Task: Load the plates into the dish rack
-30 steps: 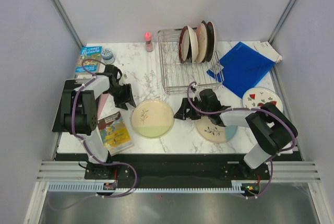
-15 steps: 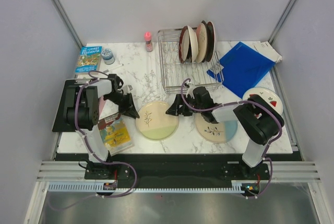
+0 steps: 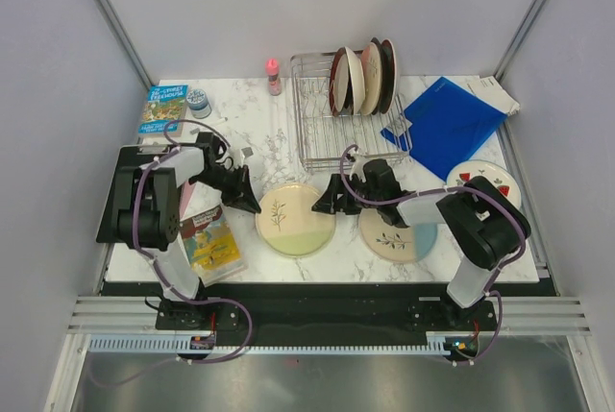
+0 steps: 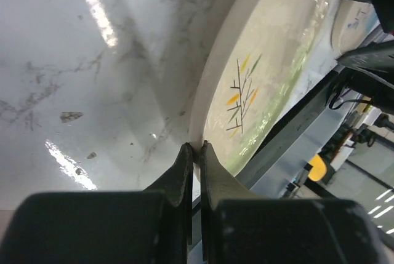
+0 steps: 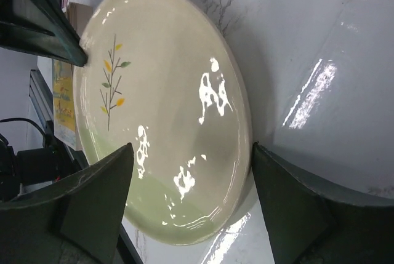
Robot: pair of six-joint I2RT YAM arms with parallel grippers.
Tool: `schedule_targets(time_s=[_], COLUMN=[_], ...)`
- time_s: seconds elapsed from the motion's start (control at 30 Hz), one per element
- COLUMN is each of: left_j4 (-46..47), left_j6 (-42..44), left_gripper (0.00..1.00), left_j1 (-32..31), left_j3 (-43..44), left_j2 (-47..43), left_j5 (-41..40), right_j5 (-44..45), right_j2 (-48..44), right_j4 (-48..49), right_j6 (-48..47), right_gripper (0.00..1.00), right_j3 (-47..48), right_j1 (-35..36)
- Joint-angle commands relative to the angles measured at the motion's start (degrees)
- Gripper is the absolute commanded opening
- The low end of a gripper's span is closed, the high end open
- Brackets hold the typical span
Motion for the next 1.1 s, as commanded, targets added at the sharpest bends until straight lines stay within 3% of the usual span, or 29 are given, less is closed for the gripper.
schedule_targets(time_s=[0.0, 0.27, 0.5, 0.63, 0.73, 0.9, 1.07], left_j4=[1.6, 0.98, -1.57, -1.31, 0.98, 1.94, 3.0], left_j6=[8.08, 15.65, 16.89, 15.84, 14.26, 12.06, 10.13], left_gripper=[0.02, 0.02, 0.02, 0.02, 0.02, 0.02, 0.02], left_j1=[-0.09, -0.18, -0.35, -0.79, -1.85, -3.69, -4.57], left_j3=[1.13, -2.73, -2.12, -1.33, -1.07, 0.51, 1.04], left_j2=[-8.3, -14.02, -12.27, -9.28, -8.14, -4.09, -1.9], left_j5=[10.99, 15.13, 18.38, 18.82, 17.33, 15.57, 11.01], right_j5=[-2.57, -2.22, -5.37, -10.54, -15.12, -15.23, -16.72], right_j2=[-1.02, -2.16, -1.29, 0.12, 1.35, -0.58, -1.9], right_j4=[-7.39, -8.28, 4.11, 6.05, 8.59, 10.62, 10.53], right_j6=[-3.72, -6.62, -5.13, -5.3, -3.02, -3.28, -3.2], right_gripper=[0.85, 0.87, 0.82, 0.75, 0.66, 0.55, 0.21], right_j3=[-2.31, -4.07, -6.53, -5.83, -6.26, -6.88, -6.27], right_j1=[-0.67, -0.76, -0.67, 0.12, 0.56, 1.35, 1.35])
